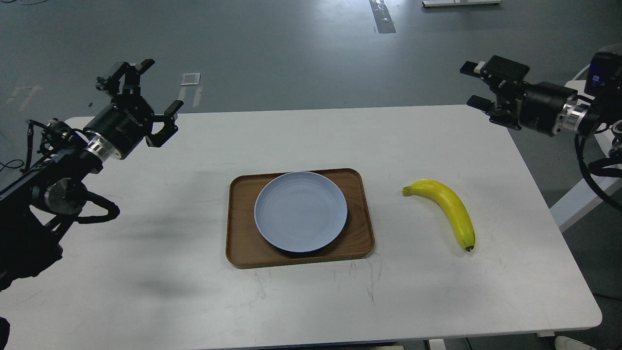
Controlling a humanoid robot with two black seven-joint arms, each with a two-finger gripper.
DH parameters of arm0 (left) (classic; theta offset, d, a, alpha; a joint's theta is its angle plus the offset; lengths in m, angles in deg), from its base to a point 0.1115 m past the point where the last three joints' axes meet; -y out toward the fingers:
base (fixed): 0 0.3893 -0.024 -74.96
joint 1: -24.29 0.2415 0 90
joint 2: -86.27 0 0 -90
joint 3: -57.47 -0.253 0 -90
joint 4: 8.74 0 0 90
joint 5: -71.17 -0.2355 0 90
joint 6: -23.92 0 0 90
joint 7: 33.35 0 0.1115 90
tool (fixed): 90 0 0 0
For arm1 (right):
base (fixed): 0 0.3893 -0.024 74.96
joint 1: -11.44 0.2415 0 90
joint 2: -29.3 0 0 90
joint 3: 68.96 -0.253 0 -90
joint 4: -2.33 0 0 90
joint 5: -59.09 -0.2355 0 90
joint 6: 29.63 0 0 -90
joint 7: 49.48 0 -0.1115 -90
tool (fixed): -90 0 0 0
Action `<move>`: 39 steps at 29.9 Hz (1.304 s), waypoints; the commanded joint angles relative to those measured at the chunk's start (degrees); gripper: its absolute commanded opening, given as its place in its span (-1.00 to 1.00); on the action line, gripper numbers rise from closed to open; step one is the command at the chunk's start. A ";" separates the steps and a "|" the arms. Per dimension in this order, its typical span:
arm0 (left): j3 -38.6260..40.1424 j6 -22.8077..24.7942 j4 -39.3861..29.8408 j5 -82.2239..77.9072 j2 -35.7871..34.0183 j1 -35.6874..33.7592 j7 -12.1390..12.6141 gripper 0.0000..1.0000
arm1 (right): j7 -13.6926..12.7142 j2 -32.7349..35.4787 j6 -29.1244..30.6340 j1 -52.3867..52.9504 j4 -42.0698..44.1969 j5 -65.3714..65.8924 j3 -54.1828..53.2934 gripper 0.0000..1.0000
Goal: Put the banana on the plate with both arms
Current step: 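Reach the right gripper down to the yellow banana and grasp it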
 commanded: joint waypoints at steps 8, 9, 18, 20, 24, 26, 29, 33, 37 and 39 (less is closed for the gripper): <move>-0.09 0.00 -0.84 -0.53 -0.44 -0.04 -0.02 0.96 | -0.02 -2.11 -0.02 9.18 -2.26 29.07 15.30 1.00; -0.09 0.00 -0.84 -0.53 -0.44 -0.04 0.07 0.96 | -0.02 -2.90 -0.02 9.27 -1.91 31.09 17.14 1.00; 0.00 0.00 -0.84 -0.53 -0.36 -0.04 0.07 0.96 | -0.02 -9.49 -0.02 9.27 2.48 35.59 26.38 1.00; 0.00 0.00 -0.84 -0.53 -0.36 -0.04 0.07 0.96 | -0.02 -11.60 -0.02 9.18 4.85 35.68 27.08 1.00; -0.09 0.00 -0.84 -0.53 -0.36 -0.04 0.07 0.96 | -0.02 -15.56 -0.02 9.01 8.28 35.68 31.47 1.00; -0.09 0.00 -0.84 -0.53 -0.36 -0.04 0.07 0.96 | -0.02 -16.35 -0.02 8.83 8.90 35.68 32.27 1.00; -0.09 0.00 -0.84 -0.53 -0.36 -0.04 0.07 0.96 | -0.02 -16.88 -0.02 8.39 8.99 35.68 32.45 1.00; -0.09 0.00 -0.84 -0.53 -0.36 -0.04 0.07 0.96 | -0.02 -16.88 -0.02 7.69 9.34 35.68 32.54 1.00; -0.09 0.00 -0.84 -0.53 -0.36 0.05 0.07 0.96 | -0.02 -17.06 -0.02 7.34 9.34 35.59 32.36 0.98; -0.09 0.00 -0.84 -0.53 -0.36 0.05 0.07 0.96 | -0.02 -17.41 -0.02 7.34 9.34 35.59 32.45 0.95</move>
